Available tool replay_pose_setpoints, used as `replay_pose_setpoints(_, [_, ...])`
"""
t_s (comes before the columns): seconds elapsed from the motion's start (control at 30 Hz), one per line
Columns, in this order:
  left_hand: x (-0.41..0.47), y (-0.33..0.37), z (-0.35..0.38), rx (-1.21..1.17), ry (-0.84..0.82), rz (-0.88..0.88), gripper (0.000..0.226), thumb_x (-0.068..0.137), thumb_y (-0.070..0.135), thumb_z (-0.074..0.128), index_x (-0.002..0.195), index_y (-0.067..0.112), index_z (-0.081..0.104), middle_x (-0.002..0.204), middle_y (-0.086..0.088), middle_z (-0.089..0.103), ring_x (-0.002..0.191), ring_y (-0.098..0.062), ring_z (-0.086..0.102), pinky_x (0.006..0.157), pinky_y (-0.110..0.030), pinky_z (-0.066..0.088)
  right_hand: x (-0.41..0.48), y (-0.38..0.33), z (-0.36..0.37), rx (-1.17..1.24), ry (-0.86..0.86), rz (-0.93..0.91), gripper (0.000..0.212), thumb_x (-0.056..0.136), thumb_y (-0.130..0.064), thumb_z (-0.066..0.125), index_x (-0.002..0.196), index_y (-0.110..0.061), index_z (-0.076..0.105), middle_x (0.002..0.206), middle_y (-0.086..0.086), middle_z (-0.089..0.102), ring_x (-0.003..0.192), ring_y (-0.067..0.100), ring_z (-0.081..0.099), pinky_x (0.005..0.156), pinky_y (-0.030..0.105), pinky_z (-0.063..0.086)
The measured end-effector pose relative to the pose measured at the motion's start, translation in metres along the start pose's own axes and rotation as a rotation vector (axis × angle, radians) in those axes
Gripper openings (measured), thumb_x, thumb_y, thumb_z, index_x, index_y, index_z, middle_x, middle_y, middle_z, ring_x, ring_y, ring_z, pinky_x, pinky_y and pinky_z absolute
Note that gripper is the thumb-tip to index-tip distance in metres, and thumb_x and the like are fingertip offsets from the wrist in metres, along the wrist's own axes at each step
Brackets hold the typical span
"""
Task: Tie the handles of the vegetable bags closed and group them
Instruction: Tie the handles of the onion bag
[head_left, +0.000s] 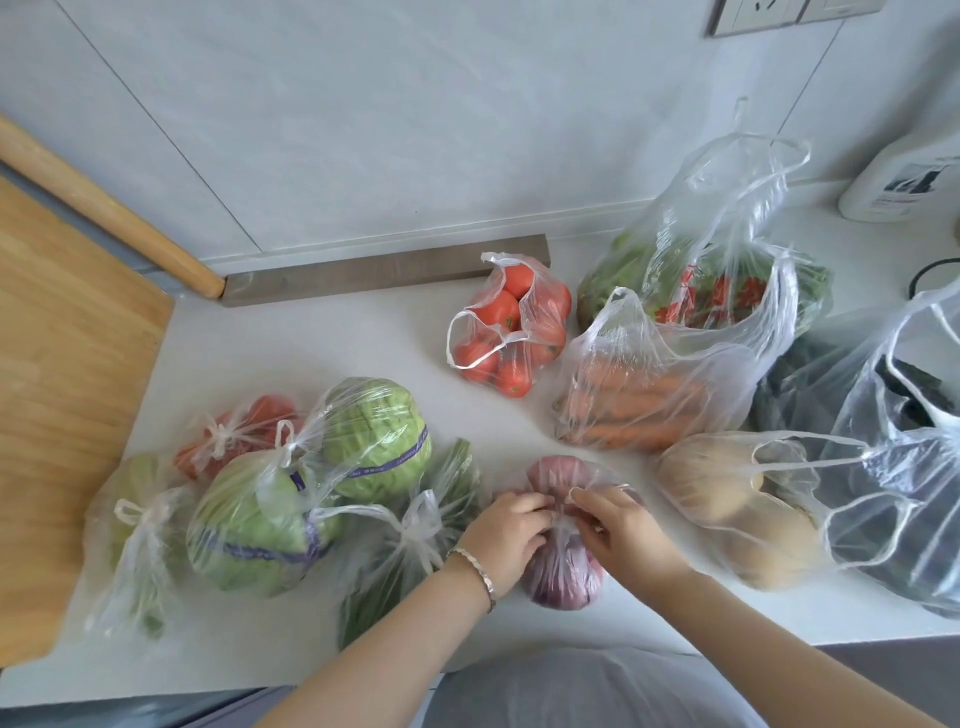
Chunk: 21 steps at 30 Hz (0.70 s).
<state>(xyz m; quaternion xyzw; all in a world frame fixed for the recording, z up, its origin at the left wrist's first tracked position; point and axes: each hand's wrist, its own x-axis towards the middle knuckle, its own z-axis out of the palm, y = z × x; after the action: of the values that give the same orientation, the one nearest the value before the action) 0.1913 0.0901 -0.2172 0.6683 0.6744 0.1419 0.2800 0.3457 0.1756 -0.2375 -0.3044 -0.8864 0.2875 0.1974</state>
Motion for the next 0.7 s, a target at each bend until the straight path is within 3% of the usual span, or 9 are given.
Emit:
replay_pose_setpoints(0.1, [0.001,-0.007,0.011,0.011,0.028,-0.045,0.030,0.082,0.020,0.046,0.088,0.007,0.072,0.091,-0.009,0.069,0.082,-0.028,0.064,0.072,-0.032,0.057,0.002,-0.001,0.003,-0.089,0.011,-0.020,0.038,0.061,-0.007,0.071,0.091,-0.021,0.053,0.064,0.001,0.065,0.063,0.012,0.056,0.064,0.018,0.040])
replay_pose_setpoints(0.13, [0.003,-0.004,0.012,-0.009,0.039,-0.064,0.032,0.083,0.022,0.045,0.086,0.006,0.072,0.088,-0.010,0.068,0.081,-0.028,0.063,0.071,-0.032,0.057,0.002,-0.001,0.004,-0.102,0.007,-0.014,0.038,0.060,-0.007,0.072,0.091,-0.021,0.054,0.064,0.000,0.065,0.060,0.014,0.057,0.063,0.018,0.040])
replay_pose_setpoints(0.23, [0.009,0.001,0.010,-0.148,0.133,-0.154,0.025,0.088,0.014,0.052,0.106,0.004,0.067,0.104,-0.013,0.063,0.096,-0.025,0.057,0.089,-0.025,0.046,0.007,-0.007,0.000,0.015,-0.040,0.141,0.026,0.067,-0.003,0.064,0.086,-0.018,0.056,0.066,0.002,0.067,0.059,0.020,0.059,0.060,0.021,0.042])
replay_pose_setpoints(0.3, [0.010,0.003,-0.001,-0.371,0.247,-0.294,0.025,0.087,0.015,0.058,0.111,0.014,0.063,0.091,-0.006,0.062,0.079,-0.014,0.055,0.073,-0.011,0.042,0.015,-0.014,-0.014,0.274,-0.051,0.428,0.016,0.082,-0.003,0.059,0.093,-0.014,0.059,0.076,0.009,0.068,0.068,0.026,0.060,0.068,0.032,0.047])
replay_pose_setpoints(0.37, [0.015,0.005,-0.012,-0.779,0.329,-0.481,0.022,0.089,0.015,0.055,0.110,0.022,0.059,0.076,0.000,0.059,0.061,-0.010,0.047,0.057,-0.014,0.039,0.022,-0.017,-0.033,0.749,0.018,0.705,0.021,0.090,-0.004,0.051,0.107,-0.014,0.059,0.078,0.011,0.067,0.074,0.025,0.063,0.077,0.033,0.052])
replay_pose_setpoints(0.43, [0.018,0.008,-0.021,-1.194,0.393,-0.588,0.023,0.093,0.009,0.047,0.110,0.018,0.060,0.073,-0.001,0.064,0.047,-0.005,0.041,0.048,-0.015,0.033,0.025,-0.021,-0.045,1.141,0.138,0.819,0.024,0.094,-0.002,0.043,0.103,-0.013,0.062,0.064,0.006,0.058,0.066,0.021,0.057,0.075,0.030,0.052])
replay_pose_setpoints(0.5, [0.017,0.008,-0.024,-0.987,0.328,-0.538,0.027,0.095,0.007,0.041,0.115,0.012,0.059,0.069,-0.001,0.063,0.040,-0.001,0.037,0.044,-0.013,0.031,0.023,-0.021,-0.047,1.259,0.172,0.871,0.027,0.095,0.000,0.039,0.103,-0.012,0.062,0.057,0.002,0.040,0.058,0.016,0.041,0.067,0.027,0.043])
replay_pose_setpoints(0.6, [0.012,0.008,-0.024,-0.375,0.095,-0.304,0.031,0.096,0.012,0.041,0.122,0.012,0.056,0.081,-0.002,0.066,0.053,0.002,0.047,0.054,-0.009,0.037,0.016,-0.017,-0.037,1.102,0.152,0.930,0.026,0.094,0.002,0.041,0.110,-0.006,0.059,0.053,-0.001,0.031,0.053,0.014,0.031,0.055,0.025,0.033])
replay_pose_setpoints(0.7, [0.017,0.017,-0.023,-0.361,0.089,-0.277,0.031,0.091,0.016,0.053,0.119,0.006,0.059,0.092,-0.010,0.064,0.063,0.000,0.046,0.067,-0.010,0.035,0.017,-0.016,-0.034,0.888,0.188,0.927,0.027,0.093,0.000,0.043,0.112,-0.010,0.061,0.047,-0.004,0.038,0.051,0.015,0.034,0.055,0.028,0.036])
